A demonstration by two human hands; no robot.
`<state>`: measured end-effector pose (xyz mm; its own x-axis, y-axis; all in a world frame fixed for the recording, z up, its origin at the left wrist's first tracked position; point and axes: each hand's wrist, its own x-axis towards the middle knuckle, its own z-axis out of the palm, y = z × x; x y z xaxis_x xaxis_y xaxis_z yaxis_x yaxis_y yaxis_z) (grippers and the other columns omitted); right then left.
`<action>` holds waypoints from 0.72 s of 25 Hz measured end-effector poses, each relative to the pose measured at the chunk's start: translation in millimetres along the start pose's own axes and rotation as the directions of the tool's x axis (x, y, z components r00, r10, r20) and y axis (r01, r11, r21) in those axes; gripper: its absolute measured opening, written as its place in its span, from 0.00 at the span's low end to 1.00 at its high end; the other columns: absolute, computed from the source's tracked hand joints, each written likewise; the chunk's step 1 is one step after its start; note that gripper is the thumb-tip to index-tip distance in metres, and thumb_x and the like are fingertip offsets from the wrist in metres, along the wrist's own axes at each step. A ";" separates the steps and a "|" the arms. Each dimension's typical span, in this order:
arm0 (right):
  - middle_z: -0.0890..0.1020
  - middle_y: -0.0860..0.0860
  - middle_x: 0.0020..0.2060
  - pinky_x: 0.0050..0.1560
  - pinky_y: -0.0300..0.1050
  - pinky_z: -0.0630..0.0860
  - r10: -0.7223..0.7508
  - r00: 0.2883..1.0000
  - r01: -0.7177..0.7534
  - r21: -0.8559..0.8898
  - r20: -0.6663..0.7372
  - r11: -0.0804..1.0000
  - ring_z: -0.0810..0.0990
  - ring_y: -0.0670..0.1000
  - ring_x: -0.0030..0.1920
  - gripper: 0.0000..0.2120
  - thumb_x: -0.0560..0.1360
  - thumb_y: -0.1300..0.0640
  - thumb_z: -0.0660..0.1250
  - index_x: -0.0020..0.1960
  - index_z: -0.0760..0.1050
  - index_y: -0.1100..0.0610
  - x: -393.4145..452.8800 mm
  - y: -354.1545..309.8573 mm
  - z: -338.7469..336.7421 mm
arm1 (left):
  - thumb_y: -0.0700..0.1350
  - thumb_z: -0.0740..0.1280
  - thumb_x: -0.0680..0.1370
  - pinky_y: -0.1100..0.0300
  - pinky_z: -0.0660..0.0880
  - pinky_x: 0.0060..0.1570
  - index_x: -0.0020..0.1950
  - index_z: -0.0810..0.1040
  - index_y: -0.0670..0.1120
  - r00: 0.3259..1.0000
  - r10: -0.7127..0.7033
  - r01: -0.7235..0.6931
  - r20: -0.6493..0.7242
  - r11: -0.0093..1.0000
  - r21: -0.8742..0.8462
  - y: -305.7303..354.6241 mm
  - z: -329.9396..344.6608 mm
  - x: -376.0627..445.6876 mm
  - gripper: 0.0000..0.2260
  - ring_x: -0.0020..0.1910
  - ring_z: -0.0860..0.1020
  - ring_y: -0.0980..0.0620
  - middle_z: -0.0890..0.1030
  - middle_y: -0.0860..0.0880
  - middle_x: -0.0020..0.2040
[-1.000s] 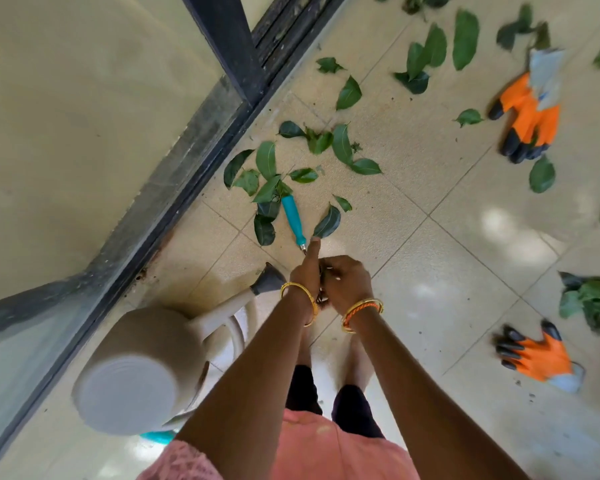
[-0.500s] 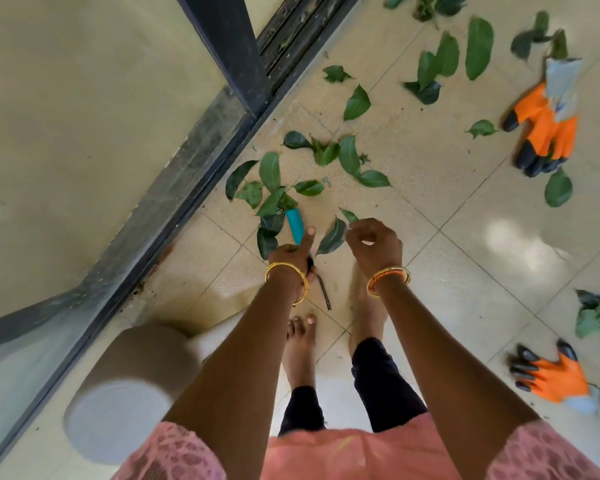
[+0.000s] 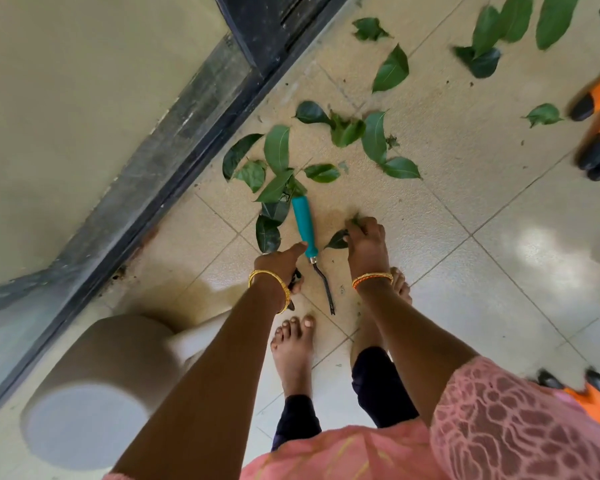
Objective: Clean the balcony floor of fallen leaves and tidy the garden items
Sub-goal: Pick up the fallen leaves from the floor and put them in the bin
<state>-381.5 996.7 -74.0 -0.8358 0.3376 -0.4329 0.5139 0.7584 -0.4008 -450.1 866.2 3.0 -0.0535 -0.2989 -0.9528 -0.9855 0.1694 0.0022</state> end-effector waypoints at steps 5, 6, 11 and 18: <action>0.81 0.61 0.51 0.53 0.49 0.77 0.071 0.989 -0.092 0.161 0.130 0.983 0.78 0.59 0.53 0.09 0.74 0.67 0.67 0.53 0.81 0.64 17.2 -0.5 -27.6 | 0.54 0.69 0.75 0.67 0.65 0.20 0.42 0.75 0.44 1.000 0.005 -0.005 0.023 0.999 0.033 -0.9 2.2 -5.8 0.14 0.24 0.66 0.52 0.68 0.48 0.29; 0.82 0.59 0.48 0.50 0.41 0.77 0.108 0.984 -0.143 0.262 0.144 0.954 0.80 0.56 0.50 0.08 0.73 0.66 0.68 0.51 0.82 0.64 18.1 -6.9 -37.5 | 0.57 0.68 0.75 0.65 0.65 0.22 0.42 0.74 0.44 0.999 0.017 -0.019 0.041 0.999 0.034 1.5 4.1 -10.4 0.16 0.25 0.66 0.52 0.68 0.47 0.30; 0.84 0.52 0.40 0.36 0.21 0.67 0.081 0.949 -0.244 0.544 0.306 0.802 0.77 0.41 0.38 0.06 0.68 0.63 0.74 0.45 0.81 0.59 6.5 -61.4 -86.0 | 0.66 0.60 0.75 0.69 0.60 0.22 0.39 0.72 0.46 0.985 0.106 -0.108 0.139 0.994 0.004 18.9 14.9 -44.6 0.23 0.18 0.62 0.55 0.65 0.49 0.28; 0.82 0.55 0.41 0.47 0.48 0.81 0.019 0.783 -0.474 0.577 0.622 0.665 0.82 0.54 0.43 0.13 0.70 0.67 0.69 0.50 0.73 0.53 12.9 -90.5 -98.1 | 0.45 0.55 0.81 0.63 0.66 0.27 0.37 0.72 0.43 0.985 0.170 -0.170 0.020 0.985 0.028 31.2 4.3 -43.3 0.14 0.24 0.68 0.52 0.75 0.43 0.35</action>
<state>-457.7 987.1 35.9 -0.5247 -0.0674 -0.8486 0.8495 0.0232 -0.5271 -477.8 888.4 43.0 -0.2165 -0.2466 -0.9446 -0.9572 0.2438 0.1558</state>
